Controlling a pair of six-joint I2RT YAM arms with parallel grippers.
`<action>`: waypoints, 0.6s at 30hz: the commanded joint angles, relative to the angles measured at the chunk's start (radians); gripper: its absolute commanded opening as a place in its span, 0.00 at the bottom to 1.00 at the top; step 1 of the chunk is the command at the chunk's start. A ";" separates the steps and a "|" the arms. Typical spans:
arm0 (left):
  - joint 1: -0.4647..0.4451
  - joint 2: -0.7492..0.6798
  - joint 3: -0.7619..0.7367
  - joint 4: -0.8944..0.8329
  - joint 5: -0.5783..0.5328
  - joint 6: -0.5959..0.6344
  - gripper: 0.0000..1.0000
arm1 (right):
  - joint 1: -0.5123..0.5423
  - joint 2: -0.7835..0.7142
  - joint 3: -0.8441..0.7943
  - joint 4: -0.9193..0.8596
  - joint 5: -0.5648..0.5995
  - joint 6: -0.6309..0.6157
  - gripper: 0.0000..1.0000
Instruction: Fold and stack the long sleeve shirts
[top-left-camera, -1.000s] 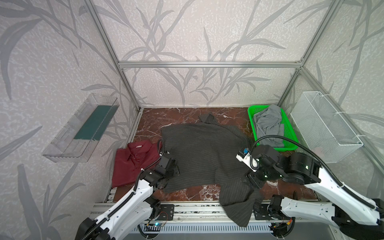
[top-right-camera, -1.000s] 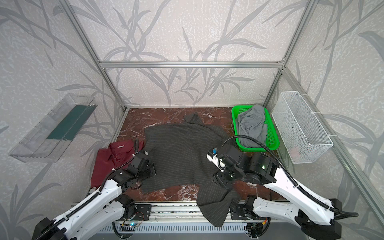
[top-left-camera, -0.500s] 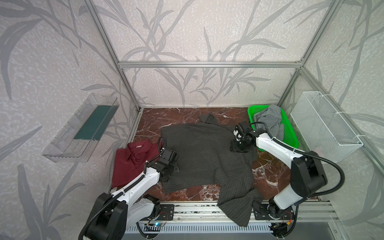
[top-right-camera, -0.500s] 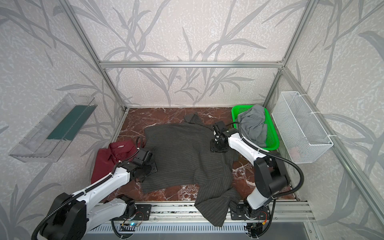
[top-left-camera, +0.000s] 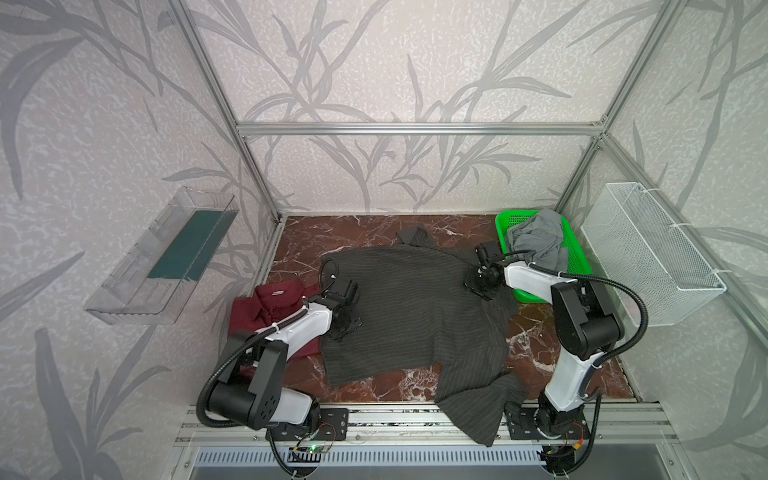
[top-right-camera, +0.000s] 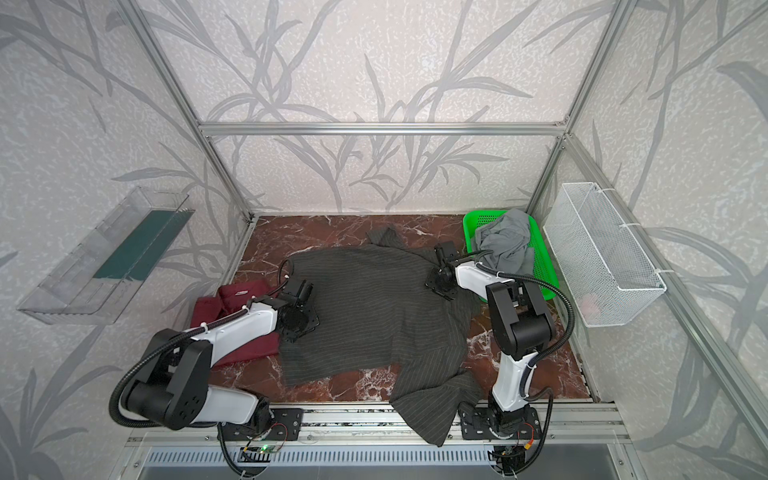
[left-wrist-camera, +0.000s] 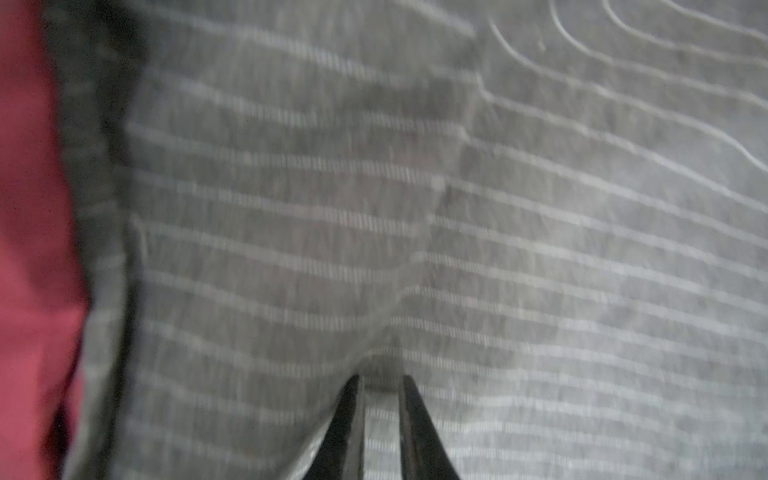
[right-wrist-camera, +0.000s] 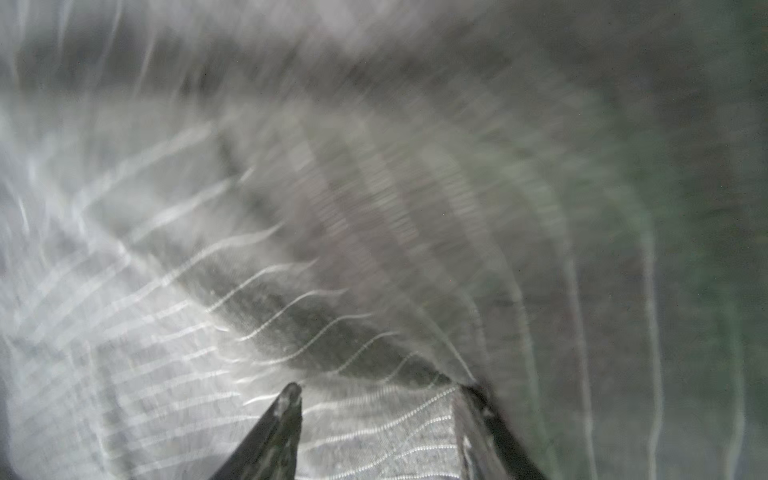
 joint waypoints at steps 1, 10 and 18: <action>0.015 0.077 0.064 -0.020 0.006 0.014 0.18 | -0.075 -0.021 -0.062 0.008 0.057 0.034 0.59; 0.024 0.296 0.290 -0.072 -0.017 0.056 0.18 | -0.128 -0.076 -0.107 0.023 0.025 -0.018 0.59; 0.108 0.373 0.441 -0.136 -0.001 0.091 0.19 | -0.107 -0.030 -0.051 0.028 -0.101 -0.082 0.65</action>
